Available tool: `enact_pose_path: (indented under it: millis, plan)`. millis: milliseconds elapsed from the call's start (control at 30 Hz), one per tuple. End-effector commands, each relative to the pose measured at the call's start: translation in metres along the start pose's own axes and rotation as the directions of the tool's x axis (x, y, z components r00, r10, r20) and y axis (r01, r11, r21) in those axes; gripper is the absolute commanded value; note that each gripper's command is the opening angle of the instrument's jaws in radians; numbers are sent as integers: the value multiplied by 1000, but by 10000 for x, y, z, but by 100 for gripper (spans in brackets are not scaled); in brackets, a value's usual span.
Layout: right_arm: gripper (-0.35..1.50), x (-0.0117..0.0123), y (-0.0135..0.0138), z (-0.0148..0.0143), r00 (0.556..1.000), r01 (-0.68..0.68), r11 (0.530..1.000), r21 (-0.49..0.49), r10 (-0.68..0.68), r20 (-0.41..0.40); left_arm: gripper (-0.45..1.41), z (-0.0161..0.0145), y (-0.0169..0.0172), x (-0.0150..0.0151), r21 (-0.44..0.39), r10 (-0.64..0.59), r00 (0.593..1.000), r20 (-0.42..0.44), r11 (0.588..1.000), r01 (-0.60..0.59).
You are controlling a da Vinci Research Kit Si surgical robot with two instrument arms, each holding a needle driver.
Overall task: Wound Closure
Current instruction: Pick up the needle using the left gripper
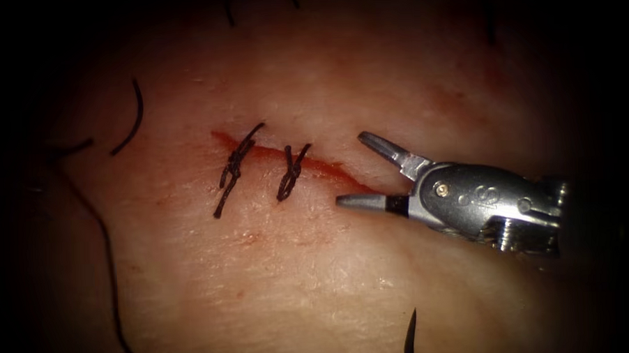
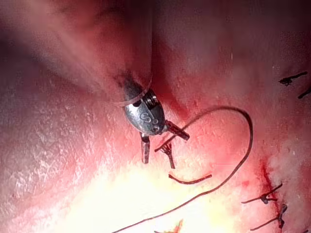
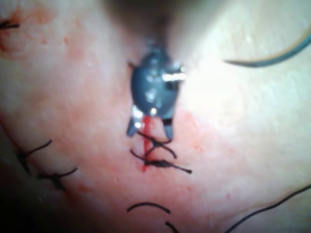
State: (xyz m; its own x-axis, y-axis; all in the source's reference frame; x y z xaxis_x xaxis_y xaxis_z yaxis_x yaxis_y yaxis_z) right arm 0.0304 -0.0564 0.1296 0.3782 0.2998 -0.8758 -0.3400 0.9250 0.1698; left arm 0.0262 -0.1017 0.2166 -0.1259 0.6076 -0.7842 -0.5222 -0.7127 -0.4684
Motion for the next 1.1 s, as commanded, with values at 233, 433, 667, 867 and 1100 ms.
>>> enact_pose_path:
  millis: [233,433,667,867,1100]
  plan:
    - [147,-2,-4,8,1000,0,1000,2,0,-2,99,37,54,23,-103,6,997,79,995,2]
    - [147,-2,-4,8,1000,0,1000,2,0,-2,98,47,95,29,-210,162,902,399,974,-82]
    - [147,-2,-3,4,1000,-7,1000,6,7,-6,94,29,133,57,-230,160,898,410,971,-68]
    - [143,-1,7,-11,999,-20,1000,8,21,-25,93,54,188,88,-285,115,964,241,958,-43]
    - [133,-7,28,-50,998,-35,999,-9,34,-52,93,137,277,89,-401,214,968,134,905,-144]
